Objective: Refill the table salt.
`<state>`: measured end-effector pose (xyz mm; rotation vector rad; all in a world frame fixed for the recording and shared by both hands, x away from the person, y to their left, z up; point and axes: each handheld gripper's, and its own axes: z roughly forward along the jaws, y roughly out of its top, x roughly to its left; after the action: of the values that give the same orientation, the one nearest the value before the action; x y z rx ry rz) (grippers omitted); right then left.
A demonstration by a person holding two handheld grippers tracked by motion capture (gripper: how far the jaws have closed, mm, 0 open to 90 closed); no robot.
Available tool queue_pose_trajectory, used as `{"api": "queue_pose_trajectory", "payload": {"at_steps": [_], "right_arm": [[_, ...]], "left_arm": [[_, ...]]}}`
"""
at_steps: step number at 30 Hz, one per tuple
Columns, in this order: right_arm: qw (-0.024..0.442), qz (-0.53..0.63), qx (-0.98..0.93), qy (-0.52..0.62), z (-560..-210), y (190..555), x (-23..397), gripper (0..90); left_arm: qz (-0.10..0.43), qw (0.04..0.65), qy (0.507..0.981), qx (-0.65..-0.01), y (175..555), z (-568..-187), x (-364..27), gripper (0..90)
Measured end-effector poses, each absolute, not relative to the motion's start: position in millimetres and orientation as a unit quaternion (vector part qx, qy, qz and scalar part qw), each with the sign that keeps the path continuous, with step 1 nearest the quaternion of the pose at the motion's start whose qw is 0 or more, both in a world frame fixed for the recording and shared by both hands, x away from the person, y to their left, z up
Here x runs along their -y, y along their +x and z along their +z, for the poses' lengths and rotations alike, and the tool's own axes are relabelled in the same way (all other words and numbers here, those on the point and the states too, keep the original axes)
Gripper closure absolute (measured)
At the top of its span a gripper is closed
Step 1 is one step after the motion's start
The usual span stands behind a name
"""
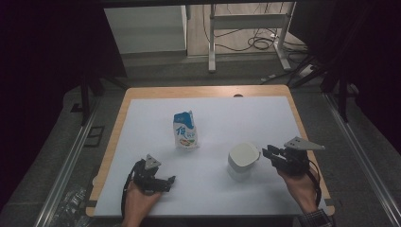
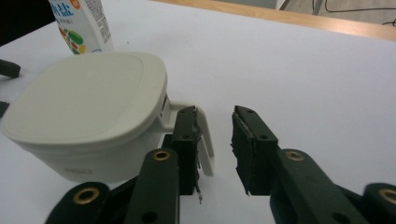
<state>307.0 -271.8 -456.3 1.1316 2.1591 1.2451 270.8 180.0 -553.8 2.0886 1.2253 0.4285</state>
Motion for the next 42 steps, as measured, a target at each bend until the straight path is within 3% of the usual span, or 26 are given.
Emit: {"api": "queue_pose_trajectory", "payload": {"at_steps": [19, 42], "right_arm": [[0.179, 0.459, -0.775, 0.395, -456.4, 321.4, 262.4, 84.6], [0.174, 0.479, -0.782, 0.358, -439.3, 318.4, 245.8, 88.9]], "left_arm": [[0.164, 0.335, 0.800, -0.470, 270.8, -553.8, -180.0, 0.0], [0.164, 0.337, 0.799, -0.471, 270.8, -554.0, -179.6, 0.0]]}}
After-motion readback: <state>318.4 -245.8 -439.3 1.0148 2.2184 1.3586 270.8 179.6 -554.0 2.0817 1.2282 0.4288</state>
